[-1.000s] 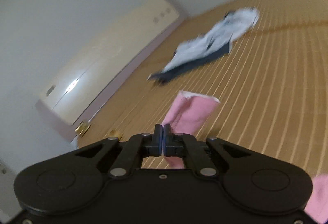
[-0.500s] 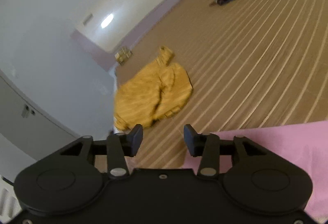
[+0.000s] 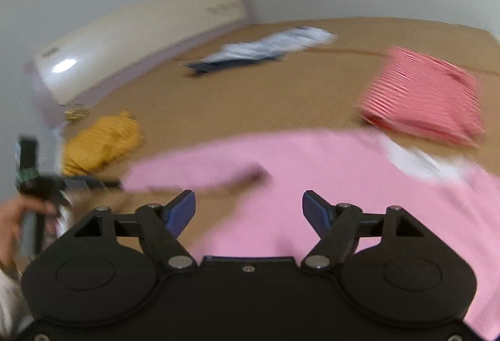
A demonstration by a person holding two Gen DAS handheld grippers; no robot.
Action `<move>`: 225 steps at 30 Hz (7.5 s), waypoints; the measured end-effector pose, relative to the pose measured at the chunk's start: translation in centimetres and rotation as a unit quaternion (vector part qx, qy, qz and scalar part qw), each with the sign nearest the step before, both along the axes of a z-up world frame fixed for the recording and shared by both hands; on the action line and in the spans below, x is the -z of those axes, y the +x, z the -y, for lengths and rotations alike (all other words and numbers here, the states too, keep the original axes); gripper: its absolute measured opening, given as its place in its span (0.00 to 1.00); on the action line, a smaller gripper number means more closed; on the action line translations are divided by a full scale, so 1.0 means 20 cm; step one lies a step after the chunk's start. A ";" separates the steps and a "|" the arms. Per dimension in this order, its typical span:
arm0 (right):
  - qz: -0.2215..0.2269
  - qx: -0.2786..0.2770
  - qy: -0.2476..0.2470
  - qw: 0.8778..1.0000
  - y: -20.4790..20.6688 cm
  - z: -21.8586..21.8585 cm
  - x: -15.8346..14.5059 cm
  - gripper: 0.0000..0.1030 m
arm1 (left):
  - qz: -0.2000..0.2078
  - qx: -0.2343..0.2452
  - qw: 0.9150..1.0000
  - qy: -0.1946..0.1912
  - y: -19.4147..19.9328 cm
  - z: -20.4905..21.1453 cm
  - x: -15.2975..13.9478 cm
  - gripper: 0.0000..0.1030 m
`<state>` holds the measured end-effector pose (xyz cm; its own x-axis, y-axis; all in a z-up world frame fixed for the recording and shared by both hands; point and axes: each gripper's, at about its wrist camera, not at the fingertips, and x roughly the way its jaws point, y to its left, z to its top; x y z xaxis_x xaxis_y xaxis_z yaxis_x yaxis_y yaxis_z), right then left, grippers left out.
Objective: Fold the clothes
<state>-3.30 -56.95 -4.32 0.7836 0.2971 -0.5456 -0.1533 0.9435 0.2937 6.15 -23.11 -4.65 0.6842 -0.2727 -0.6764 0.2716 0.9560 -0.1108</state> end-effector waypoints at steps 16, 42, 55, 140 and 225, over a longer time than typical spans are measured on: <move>-0.031 0.265 -0.116 0.957 -0.56 0.50 0.15 0.76 | 0.072 0.228 0.968 0.074 -0.25 0.75 0.14 1.00; 0.012 0.429 -0.130 0.894 -0.75 1.19 -0.09 0.06 | 0.069 0.221 0.969 0.091 -0.22 0.71 0.19 1.00; -0.066 0.509 -0.077 0.855 -1.00 1.75 0.14 0.24 | 0.059 0.225 0.967 0.100 -0.21 0.73 0.23 1.00; -0.011 0.009 -0.074 0.997 1.35 0.15 0.35 0.04 | 0.028 0.172 0.978 0.119 -0.17 0.54 0.24 1.00; -0.192 -0.111 -0.377 0.899 -0.69 1.32 0.18 0.04 | 0.042 0.141 0.979 0.142 -0.20 0.56 0.23 1.00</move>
<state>-17.20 -83.34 -7.93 0.4607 -0.1457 -0.8755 -0.3868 0.8548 -0.3458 2.20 -34.40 -9.17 0.6649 -0.2687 -0.6969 0.5266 0.8304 0.1822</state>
